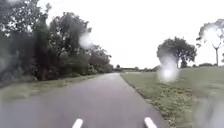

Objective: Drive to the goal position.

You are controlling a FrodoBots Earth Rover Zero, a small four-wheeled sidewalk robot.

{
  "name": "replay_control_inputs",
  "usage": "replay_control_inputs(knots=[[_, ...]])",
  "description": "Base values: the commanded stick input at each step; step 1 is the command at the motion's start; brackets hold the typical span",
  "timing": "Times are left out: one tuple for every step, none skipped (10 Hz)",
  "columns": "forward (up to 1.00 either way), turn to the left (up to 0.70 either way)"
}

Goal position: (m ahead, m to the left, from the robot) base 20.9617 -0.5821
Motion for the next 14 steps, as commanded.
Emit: replay_control_inputs(knots=[[0.85, 0.00], [0.85, 0.00], [0.85, 0.00], [0.85, 0.00], [0.85, 0.00], [0.85, 0.00], [0.85, 0.00], [0.85, 0.00], [0.85, 0.00], [0.85, 0.00], [0.85, 0.00], [0.85, 0.00], [0.85, 0.00], [0.85, 0.00]])
